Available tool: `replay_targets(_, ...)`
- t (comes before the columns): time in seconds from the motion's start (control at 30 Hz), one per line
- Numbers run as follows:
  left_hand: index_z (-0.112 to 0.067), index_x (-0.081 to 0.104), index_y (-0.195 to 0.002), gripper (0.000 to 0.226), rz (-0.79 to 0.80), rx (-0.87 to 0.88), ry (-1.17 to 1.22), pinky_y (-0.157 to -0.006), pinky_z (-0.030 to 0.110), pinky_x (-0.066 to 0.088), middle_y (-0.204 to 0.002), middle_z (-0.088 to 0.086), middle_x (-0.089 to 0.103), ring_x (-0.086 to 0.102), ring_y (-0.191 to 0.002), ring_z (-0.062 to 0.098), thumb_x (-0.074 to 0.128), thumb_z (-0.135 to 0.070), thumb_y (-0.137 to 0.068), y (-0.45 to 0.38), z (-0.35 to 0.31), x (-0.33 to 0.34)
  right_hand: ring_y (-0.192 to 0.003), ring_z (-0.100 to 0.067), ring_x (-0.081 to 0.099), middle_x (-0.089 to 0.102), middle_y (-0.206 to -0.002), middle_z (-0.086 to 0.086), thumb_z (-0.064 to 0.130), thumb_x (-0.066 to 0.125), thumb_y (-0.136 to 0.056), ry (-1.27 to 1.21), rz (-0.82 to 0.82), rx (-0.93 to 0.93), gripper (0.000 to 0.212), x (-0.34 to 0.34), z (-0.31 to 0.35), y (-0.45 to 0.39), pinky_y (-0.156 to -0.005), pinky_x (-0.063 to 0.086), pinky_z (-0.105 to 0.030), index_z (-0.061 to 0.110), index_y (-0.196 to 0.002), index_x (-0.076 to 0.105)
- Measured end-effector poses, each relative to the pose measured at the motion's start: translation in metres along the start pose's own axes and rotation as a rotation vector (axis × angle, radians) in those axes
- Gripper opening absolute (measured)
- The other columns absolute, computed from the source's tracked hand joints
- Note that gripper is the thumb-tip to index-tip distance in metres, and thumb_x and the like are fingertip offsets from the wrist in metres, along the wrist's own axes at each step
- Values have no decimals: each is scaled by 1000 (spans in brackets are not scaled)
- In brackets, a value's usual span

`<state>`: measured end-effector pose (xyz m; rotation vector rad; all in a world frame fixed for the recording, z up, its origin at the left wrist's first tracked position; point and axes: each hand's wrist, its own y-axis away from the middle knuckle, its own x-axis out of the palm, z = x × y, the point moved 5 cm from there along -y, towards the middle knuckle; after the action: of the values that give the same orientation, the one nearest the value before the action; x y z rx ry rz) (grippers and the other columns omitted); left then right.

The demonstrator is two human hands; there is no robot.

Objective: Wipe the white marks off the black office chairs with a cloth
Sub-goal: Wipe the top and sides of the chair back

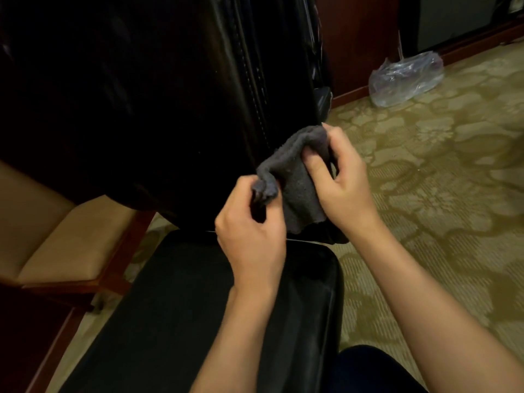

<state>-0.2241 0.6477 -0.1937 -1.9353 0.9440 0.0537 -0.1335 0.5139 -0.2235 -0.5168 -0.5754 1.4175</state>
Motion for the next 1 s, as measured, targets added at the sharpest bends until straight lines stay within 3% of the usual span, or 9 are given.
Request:
replay_targets(0.1, -11, 55, -80, 10, 21, -44, -23, -62, 39, 46, -72, -1, 54, 56, -67, 25, 61, -13, -87, 28, 25, 14, -126, -14, 51, 55, -130, -10, 17, 53, -92, 130, -15, -16, 21, -7, -18, 28, -106, 39, -28, 2, -102, 62)
replay_targets(0.2, -17, 60, -81, 12, 81, -310, -56, -66, 41, 51, -75, -4, 63, 62, -73, 24, 61, -29, -85, 67, 64, 38, -122, -21, 53, 53, -128, -8, 24, 55, -89, 263, 8, 147, 22, -14, -50, 77, -103, 42, -31, 7, -97, 65)
replay_targets(0.27, -19, 68, -85, 13, 57, -526, 34, -71, 38, 52, -83, -3, 63, 64, -79, 22, 68, -32, -87, 81, 81, 49, -115, -28, 54, 51, -122, -7, 26, 63, -87, 412, 11, 265, 19, -23, -69, 104, -97, 44, -37, 11, -97, 68)
replay_targets(0.37, -15, 73, -90, 12, 54, -593, -48, -66, 28, 42, -83, 0, 58, 59, -76, 19, 74, -26, -87, 75, 83, 56, -86, -27, 53, 50, -91, -3, 22, 74, -85, 711, -6, 269, 11, -35, -70, 109, -73, 48, -40, 14, -91, 69)
replay_targets(0.5, -19, 72, -89, 11, 150, -767, 131, -52, 28, 44, -52, -7, 56, 54, -51, 12, 69, -28, -93, 79, 87, 69, -55, -11, 52, 50, -58, 5, 19, 65, -92, 487, -90, 392, 8, -33, -61, 99, -58, 49, -42, 26, -94, 64)
replay_targets(0.67, -15, 60, -115, 15, 123, -1202, 752, -59, 23, 56, -98, 11, 73, 75, -78, 23, 56, -10, -101, 94, 93, 89, -92, -31, 71, 70, -91, -13, 3, 56, -94, -79, -221, 661, 17, -9, -74, 110, -81, 59, -50, 19, -95, 59)
replay_targets(0.77, -6, 57, -116, 17, 2, -1183, 937, -71, 23, 58, -107, 16, 69, 72, -88, 19, 53, 0, -100, 79, 83, 86, -100, -36, 68, 68, -100, -19, 5, 56, -92, -188, -274, 663, 13, 1, -63, 101, -88, 56, -54, 17, -95, 57)
replay_targets(0.9, -3, 60, -104, 10, -90, -1030, 881, -80, 24, 57, -101, 13, 71, 70, -96, 18, 57, 3, -97, 64, 66, 60, -90, -34, 67, 69, -90, -11, 21, 62, -83, -112, -260, 528, 10, 11, -36, 84, -83, 54, -58, 28, -90, 60)
replay_targets(1.0, -4, 62, -103, 11, -131, -878, 801, -84, 28, 58, -104, 14, 73, 72, -101, 20, 59, 3, -95, 56, 56, 40, -80, -17, 66, 68, -83, 0, 9, 64, -86, -120, -252, 390, 14, 17, -17, 78, -74, 56, -36, 20, -92, 59)
